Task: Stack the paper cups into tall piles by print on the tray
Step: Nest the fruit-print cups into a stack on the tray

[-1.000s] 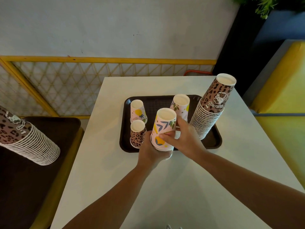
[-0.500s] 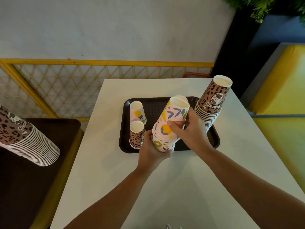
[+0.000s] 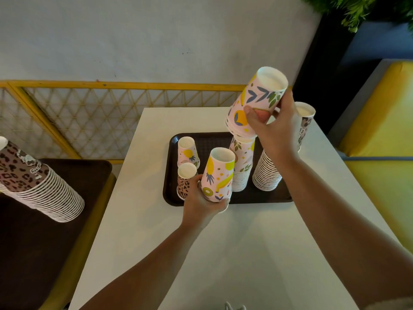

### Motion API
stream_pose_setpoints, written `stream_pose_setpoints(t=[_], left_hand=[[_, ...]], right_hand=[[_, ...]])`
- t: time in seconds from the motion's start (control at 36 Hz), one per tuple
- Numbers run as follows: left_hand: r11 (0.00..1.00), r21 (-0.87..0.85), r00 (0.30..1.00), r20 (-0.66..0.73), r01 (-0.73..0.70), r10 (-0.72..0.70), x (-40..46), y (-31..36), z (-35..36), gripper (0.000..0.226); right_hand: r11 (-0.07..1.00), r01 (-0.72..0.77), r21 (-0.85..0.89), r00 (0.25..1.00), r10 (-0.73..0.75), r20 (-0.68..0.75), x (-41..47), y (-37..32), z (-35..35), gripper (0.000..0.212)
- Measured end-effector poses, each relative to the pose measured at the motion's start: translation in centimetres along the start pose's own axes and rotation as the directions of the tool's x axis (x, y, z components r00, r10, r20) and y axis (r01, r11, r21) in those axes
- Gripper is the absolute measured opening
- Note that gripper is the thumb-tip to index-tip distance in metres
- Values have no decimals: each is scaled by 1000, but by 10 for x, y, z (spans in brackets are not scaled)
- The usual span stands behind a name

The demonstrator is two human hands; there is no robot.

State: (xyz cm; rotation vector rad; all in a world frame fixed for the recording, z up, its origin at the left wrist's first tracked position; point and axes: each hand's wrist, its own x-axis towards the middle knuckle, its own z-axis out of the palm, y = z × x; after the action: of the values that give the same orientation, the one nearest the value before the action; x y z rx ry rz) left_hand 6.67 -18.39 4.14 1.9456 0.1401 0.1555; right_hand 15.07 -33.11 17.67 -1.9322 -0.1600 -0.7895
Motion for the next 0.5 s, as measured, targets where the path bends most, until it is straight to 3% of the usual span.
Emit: stream_pose_setpoints(t=[0.08, 0.31, 0.5], left_hand=[[1000, -1, 1000, -9, -3, 3, -1, 1, -1, 71], [1000, -8, 1000, -4, 6, -6, 3, -1, -2, 78], [999, -11, 999, -4, 40, -40, 4, 2, -2, 78]], right_hand=[[996, -10, -83, 1000, 12, 22, -2, 13, 7, 68], [972, -43, -232, 984, 81, 158, -19, 38, 18, 64], [996, -52, -78, 996, 57, 69, -52, 20, 9, 71]])
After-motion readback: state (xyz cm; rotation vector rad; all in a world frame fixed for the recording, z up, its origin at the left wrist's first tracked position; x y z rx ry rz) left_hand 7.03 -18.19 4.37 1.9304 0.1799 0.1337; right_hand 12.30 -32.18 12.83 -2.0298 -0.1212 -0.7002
